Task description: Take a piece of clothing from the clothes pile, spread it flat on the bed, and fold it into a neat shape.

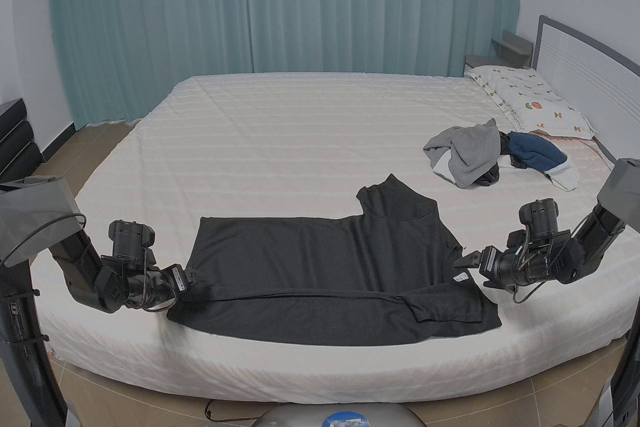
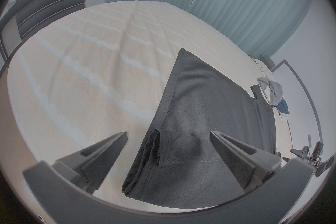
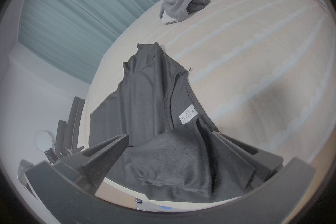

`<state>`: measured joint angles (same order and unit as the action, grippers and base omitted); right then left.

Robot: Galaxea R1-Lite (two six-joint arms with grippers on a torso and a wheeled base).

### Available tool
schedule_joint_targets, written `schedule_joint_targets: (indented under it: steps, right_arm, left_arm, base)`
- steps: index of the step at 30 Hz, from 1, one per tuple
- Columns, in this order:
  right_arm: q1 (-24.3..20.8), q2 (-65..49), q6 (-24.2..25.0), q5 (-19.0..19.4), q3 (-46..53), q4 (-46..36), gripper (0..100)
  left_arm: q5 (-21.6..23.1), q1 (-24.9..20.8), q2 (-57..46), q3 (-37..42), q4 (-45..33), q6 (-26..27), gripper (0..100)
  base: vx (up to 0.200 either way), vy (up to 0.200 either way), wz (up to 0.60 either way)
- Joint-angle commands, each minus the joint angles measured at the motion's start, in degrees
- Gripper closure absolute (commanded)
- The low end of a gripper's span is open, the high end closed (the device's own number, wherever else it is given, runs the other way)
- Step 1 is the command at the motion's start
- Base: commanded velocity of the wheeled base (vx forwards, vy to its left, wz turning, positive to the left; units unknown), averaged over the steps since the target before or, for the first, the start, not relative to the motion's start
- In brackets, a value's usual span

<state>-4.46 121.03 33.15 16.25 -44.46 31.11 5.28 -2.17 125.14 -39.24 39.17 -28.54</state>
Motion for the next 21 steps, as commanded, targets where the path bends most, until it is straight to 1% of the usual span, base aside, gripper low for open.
schedule_joint_targets:
  steps: [1,3,4,5,7,8,9,10,11,13,14,17,18,21]
  right_arm:
    - [-0.55,-8.62,5.17,0.01,3.5,0.0,0]
    - [-1.6,-11.34,7.99,-0.08,5.79,-0.08,0]
    - [-3.27,-13.36,11.41,-0.34,8.34,0.0,0]
    - [-3.54,-13.63,12.21,-0.43,8.78,0.0,0]
    - [-5.03,-15.03,16.25,-0.52,11.32,0.0,0]
    - [-6.35,-15.74,19.59,-0.61,13.52,0.0,0]
    - [-7.23,-15.91,21.26,-0.69,14.75,0.09,0]
    - [-7.23,-15.91,21.26,-0.69,14.75,0.09,0]
    - [-8.72,-15.91,23.28,-1.4,17.56,0.53,0]
    - [-9.07,-15.82,23.46,-1.57,18.53,1.06,0]
    - [-9.51,-14.94,23.72,-2.54,20.99,4.75,0]
    - [-9.6,-12.22,24.77,-3.68,23.37,11.69,0]
    - [-9.6,-11.69,25.13,-3.86,23.54,12.48,0]
    - [-9.69,-7.91,27.5,-6.05,23.63,17.23,0]
  left_arm:
    - [-0.18,0.85,-3.06,0.92,0.03,-1.34,0]
    - [-0.18,1.47,-4.55,1.54,0.12,-3.45,0]
    - [-0.09,1.82,-6.31,1.71,0.03,-6.27,0]
    - [-0.01,1.91,-6.66,1.8,0.03,-6.88,0]
    - [0.7,2.17,-8.59,2.5,-0.06,-9.87,0]
    - [1.14,2.17,-10.26,3.73,-0.06,-11.98,0]
    - [1.4,1.99,-10.88,4.61,-0.06,-12.86,0]
    - [1.4,1.99,-10.88,4.61,-0.06,-12.86,0]
    - [2.1,1.47,-11.93,7.51,0.29,-13.74,0]
    - [2.54,1.2,-12.11,8.48,0.29,-14.0,0]
    - [4.21,0.32,-12.28,11.03,0.65,-15.67,0]
    - [6.32,0.24,-12.37,12.96,0.73,-19.1,0]
    - [6.59,0.24,-12.28,13.14,0.82,-19.54,0]
    - [9.4,0.24,-11.76,13.93,0.82,-22.09,0]
  base:
    - [0.0,0.0,0.0]
    - [0.0,0.0,0.0]
    - [0.0,0.0,0.0]
    - [0.0,0.0,0.0]
    - [0.0,0.0,0.0]
    - [0.0,0.0,0.0]
    - [0.0,0.0,0.0]
    - [0.0,0.0,0.0]
    - [0.0,0.0,0.0]
    - [0.0,0.0,0.0]
    - [0.0,0.0,0.0]
    - [0.0,0.0,0.0]
    - [0.0,0.0,0.0]
    - [0.0,0.0,0.0]
